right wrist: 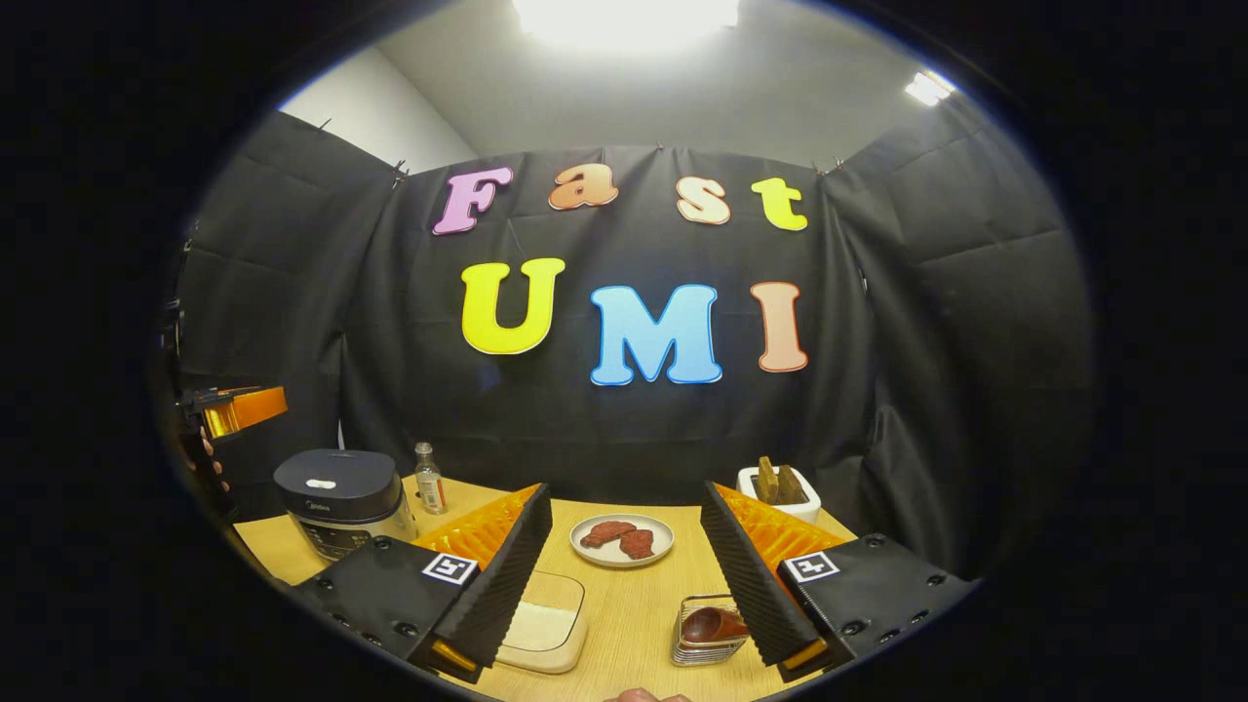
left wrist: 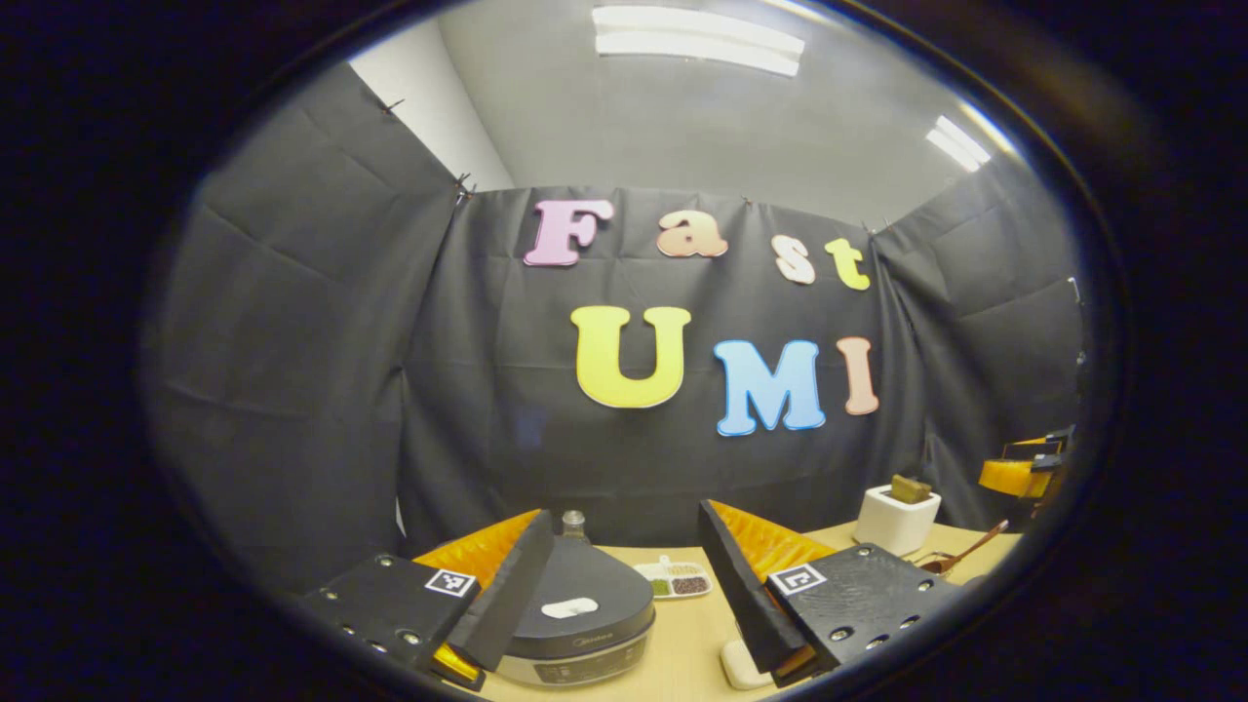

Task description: Close the left gripper, press the button to open the rice cooker; take a wooden spoon from the chopstick holder with the right hand, scoop a spoonful of rice and pour it into the rice cooker, then put the wooden spoon back into the chopstick holder.

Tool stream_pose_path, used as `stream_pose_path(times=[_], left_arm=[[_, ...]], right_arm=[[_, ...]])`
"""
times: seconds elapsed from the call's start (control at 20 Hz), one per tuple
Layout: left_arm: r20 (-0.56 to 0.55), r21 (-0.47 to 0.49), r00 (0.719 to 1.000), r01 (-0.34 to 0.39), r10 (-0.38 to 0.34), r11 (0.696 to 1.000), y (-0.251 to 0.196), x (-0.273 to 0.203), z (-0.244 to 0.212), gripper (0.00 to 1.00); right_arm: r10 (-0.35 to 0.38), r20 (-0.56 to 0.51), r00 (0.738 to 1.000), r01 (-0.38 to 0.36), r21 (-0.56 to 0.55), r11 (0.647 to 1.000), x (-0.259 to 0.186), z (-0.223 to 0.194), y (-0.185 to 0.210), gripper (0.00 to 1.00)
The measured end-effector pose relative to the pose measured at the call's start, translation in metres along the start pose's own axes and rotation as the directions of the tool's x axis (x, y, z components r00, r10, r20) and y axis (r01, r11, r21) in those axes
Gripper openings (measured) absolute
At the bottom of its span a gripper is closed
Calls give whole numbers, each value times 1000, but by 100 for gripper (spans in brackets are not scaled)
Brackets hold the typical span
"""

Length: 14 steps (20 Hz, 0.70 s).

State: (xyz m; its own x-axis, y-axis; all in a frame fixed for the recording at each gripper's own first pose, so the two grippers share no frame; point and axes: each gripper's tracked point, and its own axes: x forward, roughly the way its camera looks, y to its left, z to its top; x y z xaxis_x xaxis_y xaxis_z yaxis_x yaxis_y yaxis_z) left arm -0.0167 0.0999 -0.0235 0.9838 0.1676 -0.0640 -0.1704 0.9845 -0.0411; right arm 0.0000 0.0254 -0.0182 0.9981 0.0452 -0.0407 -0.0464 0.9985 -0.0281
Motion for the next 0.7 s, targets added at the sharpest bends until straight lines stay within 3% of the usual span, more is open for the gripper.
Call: stream_pose_path(times=[0.05, 0.15, 0.35, 0.45, 0.55, 0.7], left_arm=[[-3, 4, 1000, -5, 5, 1000, 4, 1, 0, 92], [-11, 5, 1000, -11, 11, 1000, 11, 3, -1, 92], [-16, -10, 999, -35, 35, 999, 26, 15, 3, 55], [-36, -5, 999, -32, 32, 999, 32, 24, 0, 27], [-69, 21, 998, -1, 3, 1000, 33, 29, -6, 17], [-135, -23, 989, 52, -55, 998, 33, 44, -9, 0]], right_arm=[[1, 1, 1000, -1, -4, 1000, 0, 0, 1, 93], [1, 3, 1000, -1, -8, 1000, 1, 0, 2, 98], [14, -4, 1000, -14, -1, 1000, 3, -3, 4, 98], [24, -17, 1000, -24, -1, 1000, 4, -5, 5, 98], [54, -25, 998, -54, 9, 999, 2, -8, 8, 98], [42, -27, 999, -42, 10, 999, 4, -10, -2, 98]])
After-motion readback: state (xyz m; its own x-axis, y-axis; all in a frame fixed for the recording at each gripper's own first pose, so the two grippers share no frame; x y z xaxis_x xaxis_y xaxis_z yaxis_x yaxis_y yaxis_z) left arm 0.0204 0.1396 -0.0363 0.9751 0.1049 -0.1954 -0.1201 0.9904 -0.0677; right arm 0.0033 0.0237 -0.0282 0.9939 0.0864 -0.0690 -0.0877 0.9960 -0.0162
